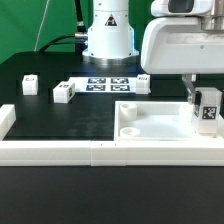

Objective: Assemble one leg

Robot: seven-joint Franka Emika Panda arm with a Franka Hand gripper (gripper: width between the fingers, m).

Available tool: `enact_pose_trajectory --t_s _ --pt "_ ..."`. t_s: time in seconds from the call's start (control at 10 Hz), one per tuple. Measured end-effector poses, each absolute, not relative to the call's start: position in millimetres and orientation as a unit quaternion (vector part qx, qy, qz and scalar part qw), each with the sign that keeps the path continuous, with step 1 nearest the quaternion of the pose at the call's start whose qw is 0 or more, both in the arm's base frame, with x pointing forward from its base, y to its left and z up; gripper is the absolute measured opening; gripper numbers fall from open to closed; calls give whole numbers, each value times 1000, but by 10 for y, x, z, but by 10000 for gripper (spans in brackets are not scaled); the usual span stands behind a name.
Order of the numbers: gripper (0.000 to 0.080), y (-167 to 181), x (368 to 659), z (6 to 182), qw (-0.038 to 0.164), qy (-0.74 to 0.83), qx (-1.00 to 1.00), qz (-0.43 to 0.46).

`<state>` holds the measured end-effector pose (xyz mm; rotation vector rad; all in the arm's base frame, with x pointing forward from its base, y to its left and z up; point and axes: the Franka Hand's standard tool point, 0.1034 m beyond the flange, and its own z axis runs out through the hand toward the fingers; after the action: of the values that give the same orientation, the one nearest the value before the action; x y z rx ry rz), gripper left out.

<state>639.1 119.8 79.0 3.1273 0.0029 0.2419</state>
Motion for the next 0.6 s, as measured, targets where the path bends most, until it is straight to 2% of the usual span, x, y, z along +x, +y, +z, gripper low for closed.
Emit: enact_pose_trajectory --t_s 0.1,0.3,0.6 --pt "290 1198 6388 784 -1 -30 997 77" --pt "290 1169 6388 775 -21 -187 979 82" --pt "290 1143 6378 766 -33 -356 931 74"
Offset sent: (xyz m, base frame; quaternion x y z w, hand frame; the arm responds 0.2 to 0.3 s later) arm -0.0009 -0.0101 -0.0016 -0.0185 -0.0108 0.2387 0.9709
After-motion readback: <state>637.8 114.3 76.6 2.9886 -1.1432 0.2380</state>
